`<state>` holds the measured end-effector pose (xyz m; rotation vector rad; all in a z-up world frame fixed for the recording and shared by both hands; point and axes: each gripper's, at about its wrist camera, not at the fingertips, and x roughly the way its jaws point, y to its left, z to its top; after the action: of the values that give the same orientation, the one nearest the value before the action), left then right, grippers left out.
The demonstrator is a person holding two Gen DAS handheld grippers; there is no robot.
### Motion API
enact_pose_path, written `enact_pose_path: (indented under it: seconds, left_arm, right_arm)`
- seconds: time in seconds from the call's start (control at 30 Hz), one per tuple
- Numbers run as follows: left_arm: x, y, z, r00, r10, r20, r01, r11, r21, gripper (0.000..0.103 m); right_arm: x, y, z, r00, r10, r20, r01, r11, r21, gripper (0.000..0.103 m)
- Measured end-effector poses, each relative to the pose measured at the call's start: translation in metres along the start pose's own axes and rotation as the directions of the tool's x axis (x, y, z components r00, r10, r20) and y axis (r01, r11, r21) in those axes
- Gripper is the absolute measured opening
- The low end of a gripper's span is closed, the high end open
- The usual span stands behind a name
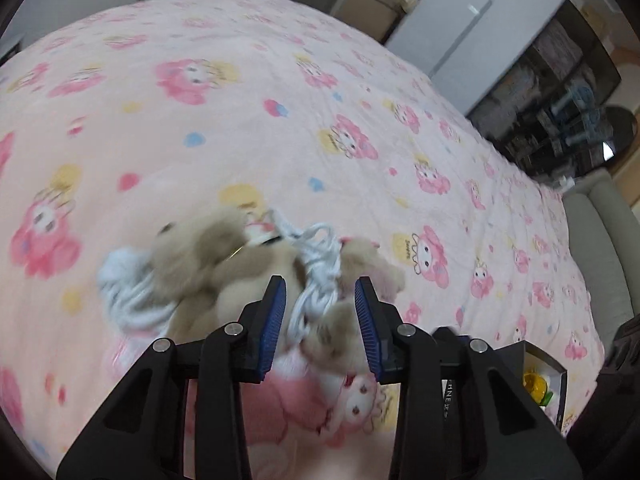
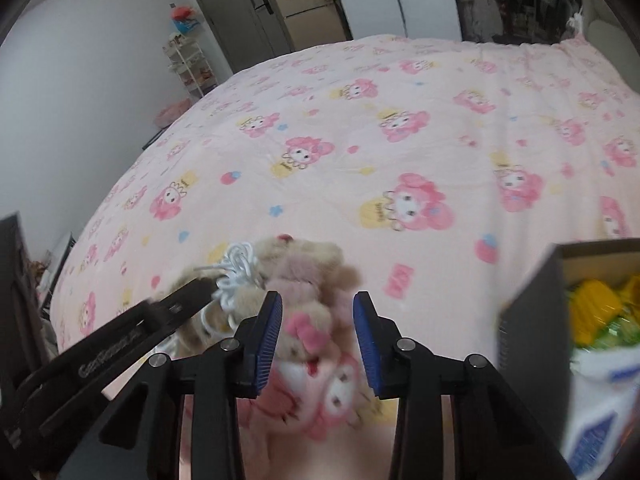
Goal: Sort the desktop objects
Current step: 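Move the right gripper back over the plush pile, then grasp the coiled white cable on the teddy bear with the right gripper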
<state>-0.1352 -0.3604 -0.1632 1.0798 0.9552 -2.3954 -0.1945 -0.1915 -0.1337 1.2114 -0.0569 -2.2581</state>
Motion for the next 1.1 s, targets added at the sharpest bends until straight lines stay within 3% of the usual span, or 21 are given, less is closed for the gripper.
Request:
enact_pose_path:
  seconds: [0.13, 0.2, 0.27, 0.37, 0.43, 0.5, 0.53, 0.57, 0.67, 0.73, 0.8, 0.9, 0.97, 1.03, 1.1]
  left_arm:
    - [0.014, -0.001, 0.004, 0.997, -0.070, -0.016, 0.071, 0.997, 0.011, 0.035]
    - [0.013, 0.004, -0.002, 0.994, -0.110, -0.018, 0.110, 0.994, -0.002, 0.035]
    - [0.000, 0.012, -0.004, 0.991, -0.131, 0.020, 0.131, 0.991, -0.013, 0.035]
    - [-0.023, 0.026, -0.002, 0.991, -0.089, 0.104, 0.095, 0.994, -0.048, 0.035]
    - [-0.026, 0.038, -0.003, 0.983, -0.155, 0.099, 0.164, 0.982, -0.098, 0.035]
    - [-0.022, 0.043, -0.003, 0.967, -0.243, 0.076, 0.252, 0.958, -0.135, 0.035]
    - [-0.020, 0.043, -0.004, 0.961, -0.267, 0.066, 0.274, 0.951, -0.145, 0.035]
    - [-0.017, 0.041, -0.004, 0.955, -0.290, 0.055, 0.295, 0.944, -0.146, 0.035]
    - [0.000, 0.030, -0.010, 0.925, -0.379, -0.035, 0.368, 0.914, -0.168, 0.035]
    - [0.006, 0.025, -0.013, 0.946, -0.320, -0.053, 0.308, 0.937, -0.163, 0.035]
    - [0.003, 0.027, -0.013, 0.973, -0.228, -0.037, 0.220, 0.964, -0.151, 0.034]
    - [-0.007, 0.039, -0.012, 0.990, -0.143, 0.003, 0.141, 0.974, -0.178, 0.030]
    - [-0.020, 0.040, -0.012, 0.997, -0.053, 0.058, 0.061, 0.987, -0.148, 0.030]
    - [-0.027, 0.037, -0.011, 0.993, 0.045, 0.105, -0.033, 0.993, -0.117, 0.030]
    - [-0.027, 0.042, -0.011, 0.993, 0.044, 0.110, -0.030, 0.991, -0.129, 0.030]
  right_arm:
    - [0.032, -0.010, -0.003, 0.997, -0.038, -0.066, 0.042, 0.998, 0.048, 0.036]
    - [0.041, -0.023, -0.007, 0.997, -0.022, -0.078, 0.032, 0.992, 0.118, 0.046]
    - [0.042, -0.031, -0.008, 0.997, -0.003, -0.081, 0.016, 0.986, 0.165, 0.047]
    - [0.024, -0.029, -0.008, 1.000, 0.003, -0.016, 0.000, 0.983, 0.181, 0.047]
    - [0.015, -0.020, -0.005, 0.999, 0.049, 0.022, -0.051, 0.988, 0.145, 0.047]
    - [0.023, -0.001, -0.005, 0.986, 0.145, -0.081, -0.141, 0.989, 0.053, 0.045]
    - [0.032, 0.009, -0.009, 0.958, 0.223, -0.179, -0.226, 0.974, 0.005, 0.041]
    - [0.034, 0.013, -0.015, 0.945, 0.246, -0.215, -0.255, 0.967, -0.016, 0.037]
    - [0.045, 0.011, -0.026, 0.940, 0.238, -0.243, -0.244, 0.970, 0.007, 0.037]
    - [0.060, 0.006, -0.028, 0.946, 0.190, -0.262, -0.187, 0.982, 0.039, 0.037]
    - [0.066, 0.000, -0.026, 0.968, 0.108, -0.226, -0.101, 0.994, 0.043, 0.037]
    - [0.056, -0.007, -0.017, 0.991, 0.023, -0.133, -0.017, 0.999, 0.047, 0.037]
    - [0.044, -0.005, -0.012, 0.998, -0.032, -0.061, 0.033, 0.999, 0.010, 0.037]
    - [0.041, 0.000, -0.009, 0.998, -0.027, -0.048, 0.026, 0.999, -0.019, 0.037]
    - [0.045, 0.003, -0.009, 0.994, 0.074, -0.082, -0.074, 0.997, 0.003, 0.037]
